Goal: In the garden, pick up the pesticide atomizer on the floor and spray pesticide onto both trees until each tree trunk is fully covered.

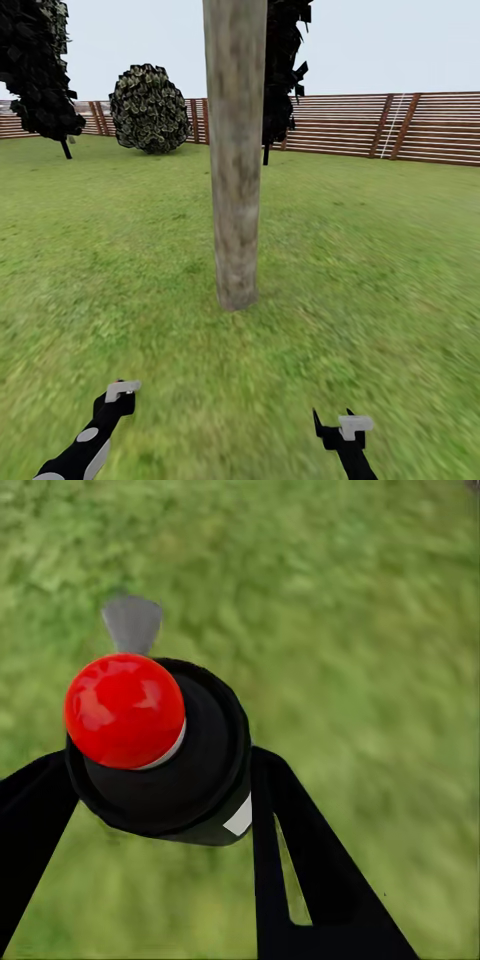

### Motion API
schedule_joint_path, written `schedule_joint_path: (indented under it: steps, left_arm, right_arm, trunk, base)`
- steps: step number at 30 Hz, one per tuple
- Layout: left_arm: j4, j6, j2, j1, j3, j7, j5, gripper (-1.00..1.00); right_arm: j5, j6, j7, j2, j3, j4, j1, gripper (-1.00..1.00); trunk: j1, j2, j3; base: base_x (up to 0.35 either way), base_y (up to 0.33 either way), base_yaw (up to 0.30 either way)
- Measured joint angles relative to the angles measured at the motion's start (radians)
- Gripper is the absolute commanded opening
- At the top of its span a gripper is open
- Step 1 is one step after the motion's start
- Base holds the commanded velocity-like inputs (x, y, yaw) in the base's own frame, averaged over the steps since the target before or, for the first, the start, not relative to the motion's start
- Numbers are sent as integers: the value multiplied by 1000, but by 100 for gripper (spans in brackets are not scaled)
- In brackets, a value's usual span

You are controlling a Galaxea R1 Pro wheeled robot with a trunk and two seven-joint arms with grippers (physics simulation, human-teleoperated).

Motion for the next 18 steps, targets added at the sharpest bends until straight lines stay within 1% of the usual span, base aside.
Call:
schedule_joint_path:
  steps: [4,10,18]
  left_arm:
    - [0,0,0,0,0,0,0,-100]
    - [0,0,0,0,0,0,0,-100]
    - [0,-1,0,0,0,0,-1,-100]
  right_arm:
    - [0,0,0,0,0,0,0,100]
    - [0,1,0,0,0,2,0,100]
    - [0,0,0,0,1,2,0,100]
  trunk:
    - [0,0,0]
    - [0,0,2]
    - [0,0,3]
  base:
    - [339,0,-1]
    - [339,0,-76]
    - [339,0,-6]
